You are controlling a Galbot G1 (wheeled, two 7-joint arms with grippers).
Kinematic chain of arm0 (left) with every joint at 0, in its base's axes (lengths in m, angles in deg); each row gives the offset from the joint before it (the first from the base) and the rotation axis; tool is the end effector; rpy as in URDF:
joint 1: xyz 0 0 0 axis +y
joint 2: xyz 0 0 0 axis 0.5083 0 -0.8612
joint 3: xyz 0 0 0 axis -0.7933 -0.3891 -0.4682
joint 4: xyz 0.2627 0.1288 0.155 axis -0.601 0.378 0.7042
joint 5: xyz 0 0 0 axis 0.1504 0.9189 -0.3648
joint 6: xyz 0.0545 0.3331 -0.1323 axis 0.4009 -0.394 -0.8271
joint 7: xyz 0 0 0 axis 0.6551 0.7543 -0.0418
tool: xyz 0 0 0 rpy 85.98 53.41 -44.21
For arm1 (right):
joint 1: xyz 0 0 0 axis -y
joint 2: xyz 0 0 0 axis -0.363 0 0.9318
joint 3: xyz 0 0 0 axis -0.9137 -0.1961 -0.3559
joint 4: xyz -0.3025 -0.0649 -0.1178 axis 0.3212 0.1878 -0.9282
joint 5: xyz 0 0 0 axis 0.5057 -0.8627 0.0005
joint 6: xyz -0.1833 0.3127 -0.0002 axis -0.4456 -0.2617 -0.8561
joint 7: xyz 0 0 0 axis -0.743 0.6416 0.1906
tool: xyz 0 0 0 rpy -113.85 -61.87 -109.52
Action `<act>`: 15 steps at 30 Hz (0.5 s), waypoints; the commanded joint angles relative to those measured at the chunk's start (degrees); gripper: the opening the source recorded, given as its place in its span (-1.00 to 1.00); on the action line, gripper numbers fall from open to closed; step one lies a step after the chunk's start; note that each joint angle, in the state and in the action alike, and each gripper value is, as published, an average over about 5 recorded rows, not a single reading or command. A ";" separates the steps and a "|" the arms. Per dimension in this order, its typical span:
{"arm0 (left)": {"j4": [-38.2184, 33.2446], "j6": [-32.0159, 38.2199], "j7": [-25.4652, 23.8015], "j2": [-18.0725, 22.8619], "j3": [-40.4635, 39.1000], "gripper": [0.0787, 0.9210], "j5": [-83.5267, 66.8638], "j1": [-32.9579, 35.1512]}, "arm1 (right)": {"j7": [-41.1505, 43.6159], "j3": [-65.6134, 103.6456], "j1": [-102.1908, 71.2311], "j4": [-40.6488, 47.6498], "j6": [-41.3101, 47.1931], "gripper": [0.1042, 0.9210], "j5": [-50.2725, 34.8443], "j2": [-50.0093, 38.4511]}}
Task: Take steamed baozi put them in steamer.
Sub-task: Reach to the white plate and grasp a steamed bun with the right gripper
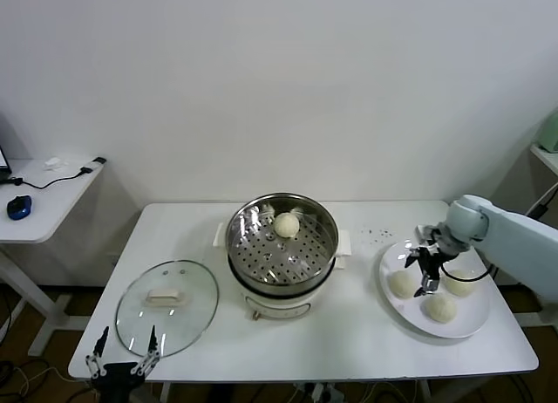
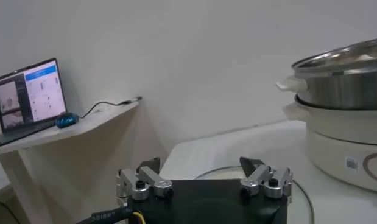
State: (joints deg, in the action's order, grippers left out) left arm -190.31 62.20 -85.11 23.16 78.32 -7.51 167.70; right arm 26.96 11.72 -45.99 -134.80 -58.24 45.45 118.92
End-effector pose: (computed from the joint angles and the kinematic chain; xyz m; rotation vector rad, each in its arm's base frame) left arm 0.0946 0.0687 -0.3380 0.2725 -2.9173 -0.3670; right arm 0.5178 -0.1770 -0.2340 1.2648 -1.3598 1.1548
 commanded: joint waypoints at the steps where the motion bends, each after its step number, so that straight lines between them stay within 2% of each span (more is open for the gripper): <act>1: 0.15 0.04 0.10 0.06 0.00 0.77 -0.04 0.01 | -0.40 3.23 -4.27 3.48 0.29 0.76 1.97 3.16; 10: 0.34 0.15 0.04 0.03 -0.14 0.77 0.21 0.04 | 0.37 4.38 -4.55 5.27 -0.08 0.73 3.33 3.72; 15: 0.44 0.31 0.06 -0.01 -0.18 0.77 0.24 0.12 | 0.97 4.41 -3.80 5.55 -0.11 0.49 3.07 3.76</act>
State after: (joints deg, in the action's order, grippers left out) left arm -189.89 62.53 -85.07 23.18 78.17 -7.30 167.78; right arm 27.93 15.13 -48.68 -130.42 -58.41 47.72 121.78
